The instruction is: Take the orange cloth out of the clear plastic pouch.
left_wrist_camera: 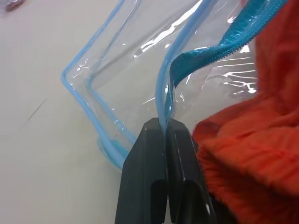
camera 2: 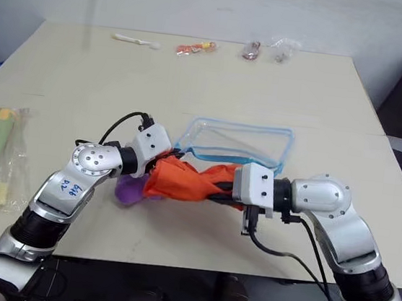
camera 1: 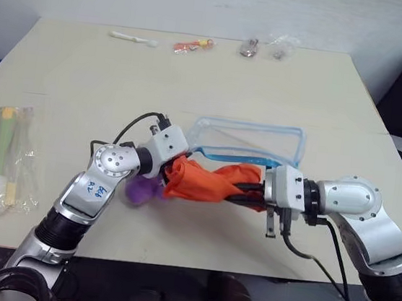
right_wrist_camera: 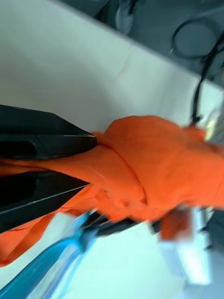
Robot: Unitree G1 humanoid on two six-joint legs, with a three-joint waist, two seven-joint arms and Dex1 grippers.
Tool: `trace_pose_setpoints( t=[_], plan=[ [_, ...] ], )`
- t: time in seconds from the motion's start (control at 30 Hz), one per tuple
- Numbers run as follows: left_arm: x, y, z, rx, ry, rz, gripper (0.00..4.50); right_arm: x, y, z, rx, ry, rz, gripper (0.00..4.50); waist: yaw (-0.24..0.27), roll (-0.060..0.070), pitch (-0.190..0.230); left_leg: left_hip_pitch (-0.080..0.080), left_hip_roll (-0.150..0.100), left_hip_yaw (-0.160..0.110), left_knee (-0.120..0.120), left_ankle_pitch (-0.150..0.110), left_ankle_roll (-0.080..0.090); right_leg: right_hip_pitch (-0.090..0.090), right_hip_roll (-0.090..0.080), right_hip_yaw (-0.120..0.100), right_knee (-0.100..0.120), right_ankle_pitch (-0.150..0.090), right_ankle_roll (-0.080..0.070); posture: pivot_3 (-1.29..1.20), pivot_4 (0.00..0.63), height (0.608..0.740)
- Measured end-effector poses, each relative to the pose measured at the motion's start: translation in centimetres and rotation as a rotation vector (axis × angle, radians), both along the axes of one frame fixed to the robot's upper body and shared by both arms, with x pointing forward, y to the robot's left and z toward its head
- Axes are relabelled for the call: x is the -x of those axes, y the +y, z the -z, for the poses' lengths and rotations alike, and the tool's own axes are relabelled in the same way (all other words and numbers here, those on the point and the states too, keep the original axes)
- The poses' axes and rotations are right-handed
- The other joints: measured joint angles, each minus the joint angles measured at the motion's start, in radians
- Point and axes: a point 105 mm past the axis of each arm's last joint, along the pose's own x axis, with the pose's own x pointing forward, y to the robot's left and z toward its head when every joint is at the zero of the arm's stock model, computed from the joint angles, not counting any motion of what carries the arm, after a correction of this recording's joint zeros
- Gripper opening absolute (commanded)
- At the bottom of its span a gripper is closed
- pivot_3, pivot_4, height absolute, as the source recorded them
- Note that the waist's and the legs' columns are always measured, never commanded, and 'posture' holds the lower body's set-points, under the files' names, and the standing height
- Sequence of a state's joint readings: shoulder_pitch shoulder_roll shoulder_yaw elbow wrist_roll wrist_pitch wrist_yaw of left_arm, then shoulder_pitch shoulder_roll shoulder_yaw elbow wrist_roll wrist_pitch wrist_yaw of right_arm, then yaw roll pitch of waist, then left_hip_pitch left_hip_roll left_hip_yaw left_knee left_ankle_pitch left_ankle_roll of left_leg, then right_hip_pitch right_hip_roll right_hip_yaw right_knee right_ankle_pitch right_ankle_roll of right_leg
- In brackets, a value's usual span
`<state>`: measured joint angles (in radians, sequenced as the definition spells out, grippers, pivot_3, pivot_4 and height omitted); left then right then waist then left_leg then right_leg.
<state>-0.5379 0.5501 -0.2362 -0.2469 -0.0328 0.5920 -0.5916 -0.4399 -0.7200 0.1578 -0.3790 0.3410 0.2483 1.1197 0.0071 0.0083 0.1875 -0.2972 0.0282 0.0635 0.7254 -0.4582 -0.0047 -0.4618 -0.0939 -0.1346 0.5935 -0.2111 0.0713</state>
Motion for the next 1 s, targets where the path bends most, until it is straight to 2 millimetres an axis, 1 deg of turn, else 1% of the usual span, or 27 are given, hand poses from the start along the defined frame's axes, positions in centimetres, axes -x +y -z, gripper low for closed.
trace_pose_setpoints(
  t=[0.07,0.33,0.4,0.5,0.57,0.67,0.73,0.83,1.0],
  plan=[
    [-0.1,0.1,0.0,-0.003,0.0,-0.01,0.0,0.1,0.1,0.0,-0.023,0.035,-0.008,0.04,-0.001,0.0,0.0,0.0,0.0,0.0,0.0,0.0,0.0,-0.001,0.0,0.0,0.0,0.0,0.0,0.0,0.15,0.74],
    [-0.8,0.9,0.2,-0.016,-0.008,-0.071,0.0,2.2,0.8,-1.4,-0.136,0.189,-0.126,0.04,0.0,0.0,0.0,0.0,0.0,0.0,0.0,0.0,0.0,-0.001,0.0,0.0,0.0,0.0,0.0,0.0,0.15,0.74],
    [-1.1,1.0,-0.2,0.009,-0.012,-0.087,0.0,2.0,0.9,-1.5,-0.141,0.189,-0.115,0.04,0.001,0.0,0.0,0.0,0.0,0.0,0.0,0.0,0.0,-0.001,0.0,0.0,0.0,0.0,0.0,0.0,0.15,0.74],
    [-1.5,0.8,-1.5,0.099,-0.001,-0.109,0.0,1.7,1.5,-1.2,-0.147,0.179,-0.095,0.04,0.005,0.0,0.0,0.0,0.0,0.0,0.0,0.0,0.0,0.0,0.0,0.0,0.0,0.0,0.0,0.0,0.15,0.74],
    [-1.5,0.7,-1.6,0.116,0.013,-0.111,0.0,1.7,1.9,-0.9,-0.15,0.185,-0.093,0.04,0.004,0.0,0.0,0.0,0.0,0.0,0.0,0.0,0.0,-0.001,0.0,0.0,0.0,0.0,0.0,0.0,0.15,0.74],
    [-1.5,0.3,-1.6,0.134,0.032,-0.107,0.0,1.7,1.9,-0.8,-0.152,0.209,-0.088,0.04,0.008,0.0,0.0,0.0,0.0,0.0,0.001,0.0,0.0,-0.001,0.0,-0.001,0.0,0.0,0.0,0.0,0.15,0.74],
    [-1.7,-0.3,-2.5,0.16,0.021,-0.091,0.0,1.8,2.0,-0.7,-0.16,0.241,-0.093,0.04,0.014,0.0,0.0,0.0,0.0,-0.001,0.002,0.0,0.0,-0.001,0.0,-0.001,0.0,0.0,0.0,0.0,0.15,0.74],
    [-1.9,-0.5,-4.1,0.201,-0.013,-0.082,0.0,1.8,2.5,-0.7,-0.198,0.272,-0.096,0.04,0.014,0.0,0.0,0.0,0.0,-0.001,0.002,0.0,0.0,-0.001,0.0,-0.001,0.0,0.0,0.001,0.0,0.15,0.74],
    [-1.9,-0.9,-4.2,0.224,-0.008,-0.076,0.0,1.7,2.7,0.2,-0.191,0.34,-0.088,0.04,0.014,0.0,0.0,0.0,0.0,-0.001,0.002,0.0,0.0,-0.001,0.0,-0.001,0.0,0.0,0.001,0.0,0.15,0.74]
  ],
)
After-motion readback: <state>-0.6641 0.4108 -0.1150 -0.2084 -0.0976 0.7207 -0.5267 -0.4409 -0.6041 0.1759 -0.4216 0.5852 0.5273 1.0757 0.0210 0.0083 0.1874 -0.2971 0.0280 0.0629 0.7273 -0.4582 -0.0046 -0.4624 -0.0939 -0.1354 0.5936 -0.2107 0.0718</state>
